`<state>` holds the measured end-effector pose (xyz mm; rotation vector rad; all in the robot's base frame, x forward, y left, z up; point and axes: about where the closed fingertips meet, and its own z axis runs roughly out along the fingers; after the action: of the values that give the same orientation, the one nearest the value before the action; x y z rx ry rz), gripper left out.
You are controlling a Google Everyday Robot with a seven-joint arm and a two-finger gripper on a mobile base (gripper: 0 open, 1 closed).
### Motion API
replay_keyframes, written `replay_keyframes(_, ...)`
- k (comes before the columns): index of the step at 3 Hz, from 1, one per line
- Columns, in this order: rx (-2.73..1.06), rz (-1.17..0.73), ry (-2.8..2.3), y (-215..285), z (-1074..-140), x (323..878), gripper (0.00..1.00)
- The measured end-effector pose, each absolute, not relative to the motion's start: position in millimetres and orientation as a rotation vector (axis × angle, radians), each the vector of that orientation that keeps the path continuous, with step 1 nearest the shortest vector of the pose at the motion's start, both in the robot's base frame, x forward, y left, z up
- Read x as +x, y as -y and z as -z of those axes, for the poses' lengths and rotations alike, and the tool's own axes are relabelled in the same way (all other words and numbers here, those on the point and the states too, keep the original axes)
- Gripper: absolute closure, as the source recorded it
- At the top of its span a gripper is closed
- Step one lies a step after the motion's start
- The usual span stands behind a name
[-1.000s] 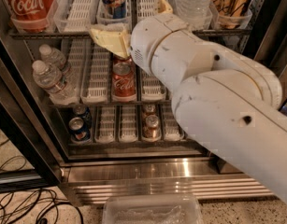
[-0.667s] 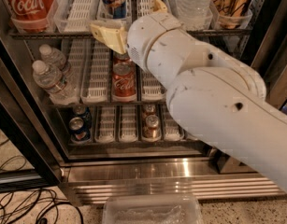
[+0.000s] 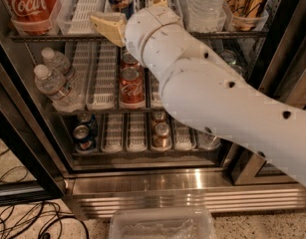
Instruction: Pick redbull can from top shelf of fridge
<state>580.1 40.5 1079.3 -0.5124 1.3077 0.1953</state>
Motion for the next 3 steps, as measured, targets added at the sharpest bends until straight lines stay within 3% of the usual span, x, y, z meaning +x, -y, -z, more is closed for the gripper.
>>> replay_keyframes(3, -0.486, -0.127, -1.3, -64, -1086, 616, 0.24)
